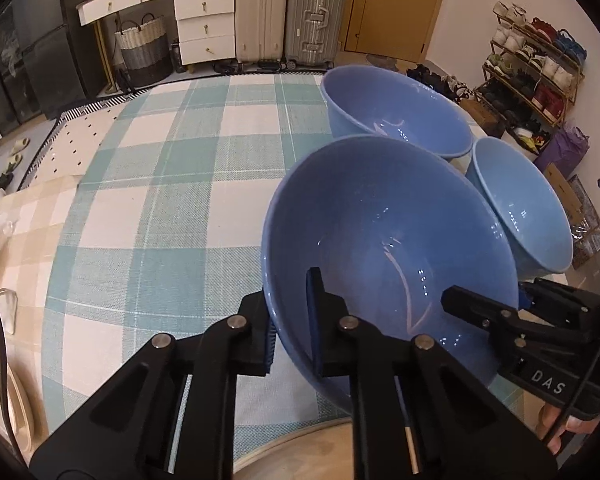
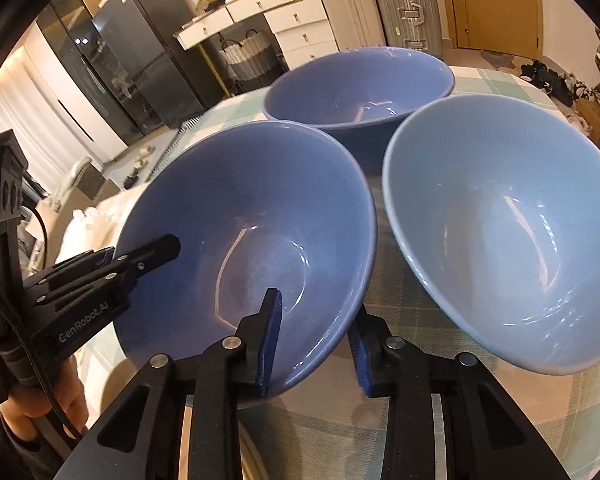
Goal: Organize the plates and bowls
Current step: 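Close the left tool on the blue bowl rim while the right tool grips it too, then lift and tilt the blue bowl with both tools toward another blue bowl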
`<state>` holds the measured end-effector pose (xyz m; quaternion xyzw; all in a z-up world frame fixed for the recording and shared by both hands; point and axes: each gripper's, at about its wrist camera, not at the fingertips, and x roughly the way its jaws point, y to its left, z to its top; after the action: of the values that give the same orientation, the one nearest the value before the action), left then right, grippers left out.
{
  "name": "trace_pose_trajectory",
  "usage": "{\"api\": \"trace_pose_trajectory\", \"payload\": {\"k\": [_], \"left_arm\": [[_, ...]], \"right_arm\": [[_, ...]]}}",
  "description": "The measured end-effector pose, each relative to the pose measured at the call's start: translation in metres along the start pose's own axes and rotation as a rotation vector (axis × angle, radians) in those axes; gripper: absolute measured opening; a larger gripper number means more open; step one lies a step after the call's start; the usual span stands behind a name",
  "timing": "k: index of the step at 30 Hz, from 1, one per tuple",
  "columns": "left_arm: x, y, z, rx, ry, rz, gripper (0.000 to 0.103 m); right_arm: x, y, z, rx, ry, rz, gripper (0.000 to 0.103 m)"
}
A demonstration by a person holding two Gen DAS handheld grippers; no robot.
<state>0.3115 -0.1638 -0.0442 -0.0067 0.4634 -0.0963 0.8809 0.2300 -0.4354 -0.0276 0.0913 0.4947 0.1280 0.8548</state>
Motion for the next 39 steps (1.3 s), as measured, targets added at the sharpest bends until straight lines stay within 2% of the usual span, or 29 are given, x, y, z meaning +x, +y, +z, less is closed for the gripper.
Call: {"api": "trace_pose_trajectory", "payload": {"k": [11, 24, 30, 39], "left_arm": [[-0.035, 0.005, -0.002, -0.023, -0.044, 0.008, 0.010], [-0.098, -0.011, -0.008, -0.049, -0.097, -0.005, 0.010], [-0.130, -0.031, -0.005, -0.032, -0.125, -0.016, 0.010], [-0.181, -0.081, 0.007, 0.019, -0.190, -0.009, 0.011]], "right_arm": [[-0.028, 0.020, 0.000, -0.048, -0.060, -0.007, 0.032], [-0.100, 0.038, -0.006, -0.087, -0.151, -0.025, 0.032], [-0.137, 0.041, -0.012, -0.091, -0.192, -0.050, 0.032], [-0.192, 0.035, -0.016, -0.071, -0.262, -0.061, 0.032]]}}
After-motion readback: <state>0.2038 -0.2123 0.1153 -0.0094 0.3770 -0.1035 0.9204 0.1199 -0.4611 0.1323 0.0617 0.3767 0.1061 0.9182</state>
